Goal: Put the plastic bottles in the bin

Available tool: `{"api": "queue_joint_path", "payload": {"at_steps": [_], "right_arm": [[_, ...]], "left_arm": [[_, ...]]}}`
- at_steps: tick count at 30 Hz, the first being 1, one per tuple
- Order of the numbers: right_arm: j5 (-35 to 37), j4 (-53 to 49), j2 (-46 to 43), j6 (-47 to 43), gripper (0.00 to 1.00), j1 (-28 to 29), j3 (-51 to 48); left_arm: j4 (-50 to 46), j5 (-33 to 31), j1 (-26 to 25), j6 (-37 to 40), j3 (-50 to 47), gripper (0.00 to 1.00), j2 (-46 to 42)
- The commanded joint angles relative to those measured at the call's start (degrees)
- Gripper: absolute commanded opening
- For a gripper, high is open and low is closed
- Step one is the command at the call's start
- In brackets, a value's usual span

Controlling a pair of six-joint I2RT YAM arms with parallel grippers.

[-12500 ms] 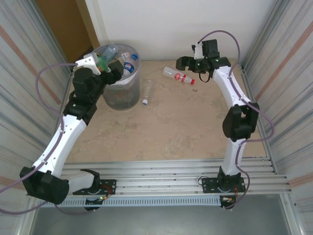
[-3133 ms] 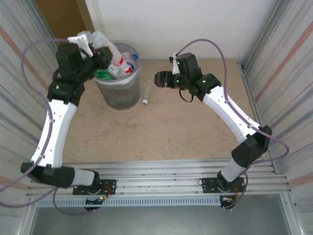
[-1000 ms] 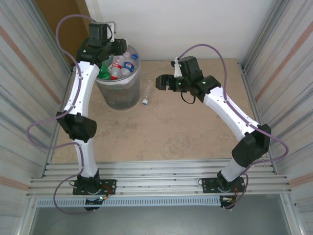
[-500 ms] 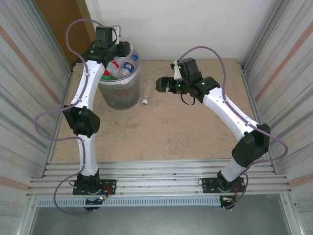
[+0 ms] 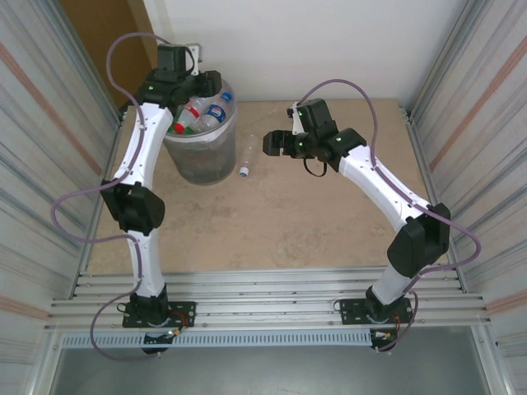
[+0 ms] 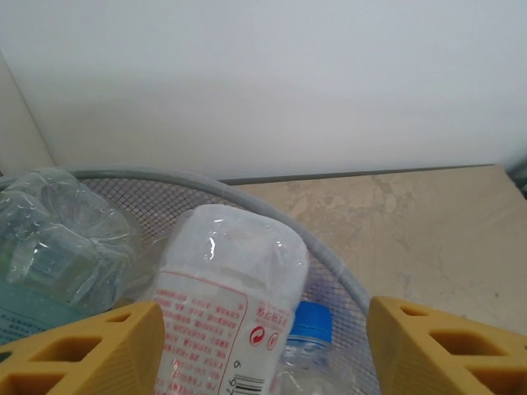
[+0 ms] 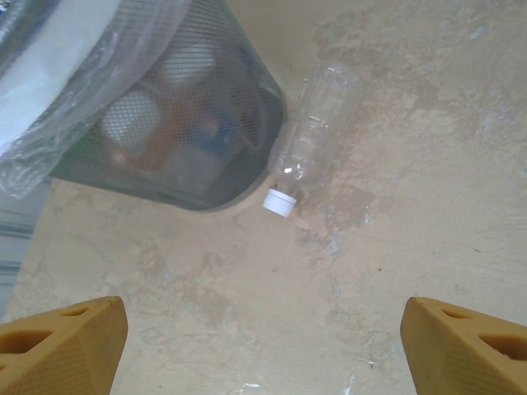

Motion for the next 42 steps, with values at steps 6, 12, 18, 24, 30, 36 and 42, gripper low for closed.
{"api": "queue_joint_path", "payload": {"at_steps": [6, 12, 18, 24, 30, 36, 42], "right_arm": [[4.1, -2.4, 0.0, 0.9, 0.89, -1.0, 0.2], [6.8, -2.9, -3.2, 1.5, 0.92, -3.2, -2.7], [8.0, -3.0, -7.6, 3.1, 0.93, -8.7, -7.8], [10.1, -3.3, -12.2, 3.4, 0.94, -12.6, -12.6], [10.6, -3.7, -14.9, 3.4, 0.96, -15.9, -15.1], [9.2, -3.9, -16.0, 3.6, 0.96, -18.0, -15.9], [7.8, -4.4, -15.9, 3.5, 0.96, -18.7, -15.7]], "left_arm": [[-0.1, -1.8, -1.8, -0.4, -3.1, 0.75, -12.1], [1.1, -7.1, -6.9, 1.5, -13.2, 0.76, -20.4], [2.7, -14.7, -15.1, 1.4, -27.9, 0.74, -26.1], [3.1, -22.2, -22.8, -1.4, -36.6, 0.73, -22.9], [1.8, -26.9, -26.3, -5.1, -35.7, 0.72, -13.1], [-0.8, -31.8, -27.0, -7.4, -28.7, 0.72, -2.6], [-4.7, -36.8, -26.6, -7.9, -20.3, 0.7, 7.6]]}}
